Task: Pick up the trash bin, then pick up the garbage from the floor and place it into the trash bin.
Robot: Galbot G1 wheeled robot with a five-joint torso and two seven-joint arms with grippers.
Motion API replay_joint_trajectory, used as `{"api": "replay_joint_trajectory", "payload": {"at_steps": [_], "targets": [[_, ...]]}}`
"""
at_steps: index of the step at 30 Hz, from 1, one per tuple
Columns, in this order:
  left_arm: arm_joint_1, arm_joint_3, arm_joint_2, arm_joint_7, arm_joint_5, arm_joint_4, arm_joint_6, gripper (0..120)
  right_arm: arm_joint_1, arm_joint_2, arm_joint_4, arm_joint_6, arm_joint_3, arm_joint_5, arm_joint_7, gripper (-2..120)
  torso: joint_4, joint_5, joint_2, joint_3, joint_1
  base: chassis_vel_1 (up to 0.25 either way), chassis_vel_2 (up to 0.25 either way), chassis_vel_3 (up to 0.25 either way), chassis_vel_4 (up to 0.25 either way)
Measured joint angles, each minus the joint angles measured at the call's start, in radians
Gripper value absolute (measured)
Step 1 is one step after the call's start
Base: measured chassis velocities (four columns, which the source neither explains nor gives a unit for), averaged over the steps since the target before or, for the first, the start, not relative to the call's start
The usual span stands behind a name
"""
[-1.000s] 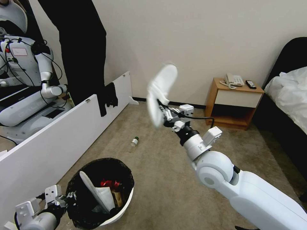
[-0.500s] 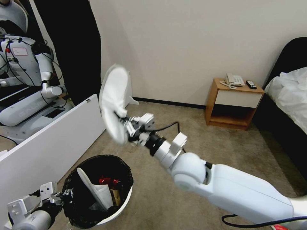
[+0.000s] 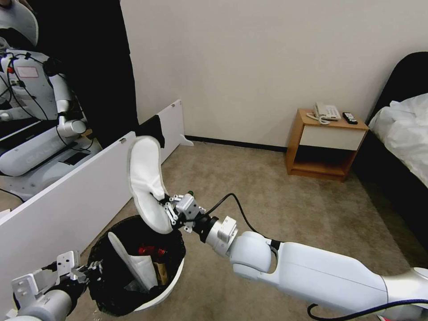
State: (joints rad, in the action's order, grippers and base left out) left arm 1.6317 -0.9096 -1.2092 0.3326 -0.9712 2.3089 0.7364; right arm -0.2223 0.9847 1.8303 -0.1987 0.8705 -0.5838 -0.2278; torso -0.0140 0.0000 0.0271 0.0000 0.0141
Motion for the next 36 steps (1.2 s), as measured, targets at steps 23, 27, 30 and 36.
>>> {"api": "replay_joint_trajectory", "payload": {"at_steps": [23,27,30,36], "targets": [[-0.006,-0.001,-0.008,-0.001,-0.006,0.012,-0.001,2,-0.001,0.092,-0.097,0.002,0.139,0.012,-0.016,0,0.0001,0.0,0.0,0.0,0.0,0.0,0.0,0.0,0.0],[-0.005,-0.001,-0.013,-0.001,-0.006,0.015,-0.001,2,-0.004,0.121,-0.136,-0.004,0.15,0.022,-0.016,0,0.0002,0.0,0.0,0.0,0.0,0.0,0.0,0.0,0.0],[-0.005,-0.001,-0.014,0.0,-0.006,0.016,-0.001,2,-0.006,0.13,-0.149,-0.006,0.154,0.025,-0.015,0,0.0002,0.0,0.0,0.0,0.0,0.0,0.0,0.0,0.0],[-0.004,-0.002,-0.014,-0.001,-0.007,0.021,-0.001,2,-0.015,0.165,-0.211,-0.02,0.169,0.04,-0.012,0,0.0001,0.0,0.0,0.0,0.0,0.0,0.0,0.0,0.0]]}}
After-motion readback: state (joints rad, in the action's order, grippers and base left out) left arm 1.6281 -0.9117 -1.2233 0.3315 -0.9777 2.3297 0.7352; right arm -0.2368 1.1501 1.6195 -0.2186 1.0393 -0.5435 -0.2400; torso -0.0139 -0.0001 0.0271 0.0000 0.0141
